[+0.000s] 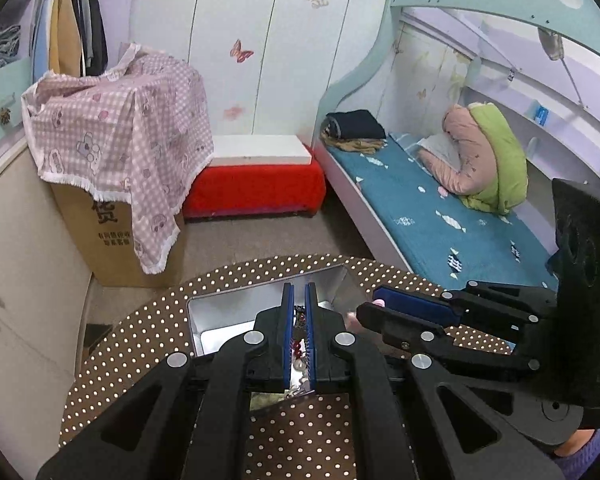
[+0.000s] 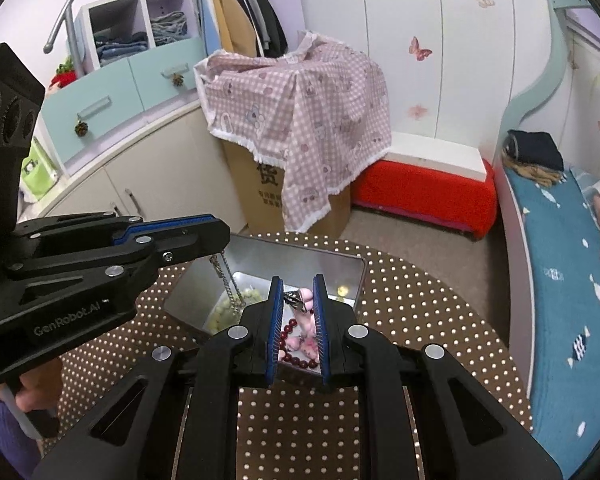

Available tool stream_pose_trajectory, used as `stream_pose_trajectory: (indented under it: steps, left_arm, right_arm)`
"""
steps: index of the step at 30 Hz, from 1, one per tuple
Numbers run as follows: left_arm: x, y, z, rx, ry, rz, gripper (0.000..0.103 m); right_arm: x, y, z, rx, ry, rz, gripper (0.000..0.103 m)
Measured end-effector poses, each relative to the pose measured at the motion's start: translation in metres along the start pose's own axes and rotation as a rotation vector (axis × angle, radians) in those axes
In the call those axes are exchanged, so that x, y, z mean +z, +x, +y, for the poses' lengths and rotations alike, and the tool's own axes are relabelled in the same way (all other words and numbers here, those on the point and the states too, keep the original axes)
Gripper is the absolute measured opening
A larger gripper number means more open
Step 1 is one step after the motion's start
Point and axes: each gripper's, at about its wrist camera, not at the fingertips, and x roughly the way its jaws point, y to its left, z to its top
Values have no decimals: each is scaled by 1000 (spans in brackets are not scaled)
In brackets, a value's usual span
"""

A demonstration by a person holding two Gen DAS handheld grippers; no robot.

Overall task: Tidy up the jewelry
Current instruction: 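Carry both charms into the metal box with the left and right grippers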

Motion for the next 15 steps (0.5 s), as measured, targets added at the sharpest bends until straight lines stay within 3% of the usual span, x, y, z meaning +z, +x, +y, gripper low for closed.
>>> stream_pose_trajectory:
  steps: [15]
  left_arm:
    - [-11,17,2,31,-13,51,6]
  right_arm:
    - [-6,17,2,10,9,33,16]
